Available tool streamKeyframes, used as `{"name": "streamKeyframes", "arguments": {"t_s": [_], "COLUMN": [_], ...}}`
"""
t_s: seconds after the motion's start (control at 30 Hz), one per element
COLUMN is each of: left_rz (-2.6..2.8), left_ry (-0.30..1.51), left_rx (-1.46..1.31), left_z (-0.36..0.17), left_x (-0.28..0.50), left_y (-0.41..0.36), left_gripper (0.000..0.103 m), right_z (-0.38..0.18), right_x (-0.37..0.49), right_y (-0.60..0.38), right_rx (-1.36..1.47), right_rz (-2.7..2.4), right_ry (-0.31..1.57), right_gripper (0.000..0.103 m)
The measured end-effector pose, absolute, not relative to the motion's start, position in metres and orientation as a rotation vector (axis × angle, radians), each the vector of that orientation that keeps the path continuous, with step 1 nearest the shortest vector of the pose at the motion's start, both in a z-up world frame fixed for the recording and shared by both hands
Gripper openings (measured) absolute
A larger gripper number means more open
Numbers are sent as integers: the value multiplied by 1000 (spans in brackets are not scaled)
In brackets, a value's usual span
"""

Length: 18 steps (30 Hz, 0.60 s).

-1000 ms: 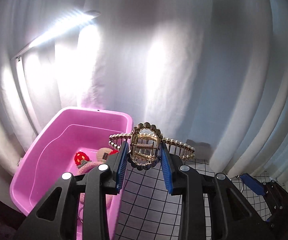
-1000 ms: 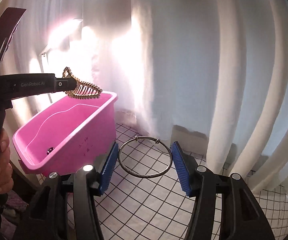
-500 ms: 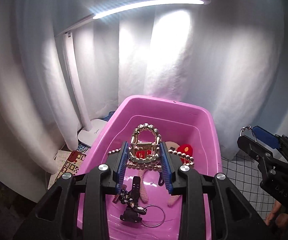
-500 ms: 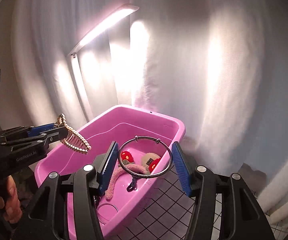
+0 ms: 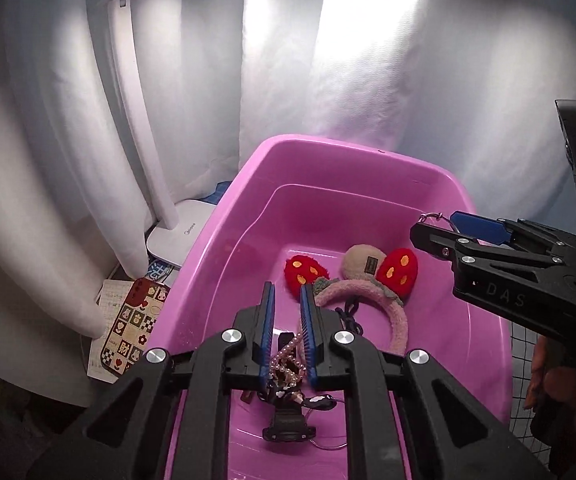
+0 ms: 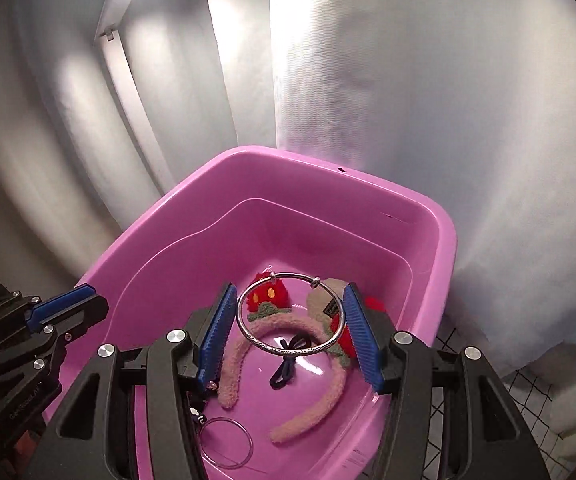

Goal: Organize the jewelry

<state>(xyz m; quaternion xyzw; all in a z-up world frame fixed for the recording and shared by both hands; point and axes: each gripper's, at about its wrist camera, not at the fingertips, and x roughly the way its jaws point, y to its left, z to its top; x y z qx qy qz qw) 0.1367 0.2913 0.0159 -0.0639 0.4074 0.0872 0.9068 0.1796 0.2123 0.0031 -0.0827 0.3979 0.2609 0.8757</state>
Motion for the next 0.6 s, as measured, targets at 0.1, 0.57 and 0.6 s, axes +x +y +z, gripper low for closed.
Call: {"name": "streamKeyframes", "arguments": {"t_s": [0.1, 0.57, 0.6], "left_rz": [209, 350, 359], "left_ry": [859, 864, 870], "left_rx": [-148, -214, -212], "left_z": [11, 16, 16], "left_x": [137, 114, 113], "left_y": [294, 296, 295], "left_gripper": [38, 96, 96], "right_z": [-4, 4, 4], "right_x": [192, 180, 177], "right_y": [215, 204, 203], "right_rx": [-190, -177, -177], "right_rz": [514, 549, 554], "right_ry": [883, 860, 857], "right_gripper": [61, 69, 69]}}
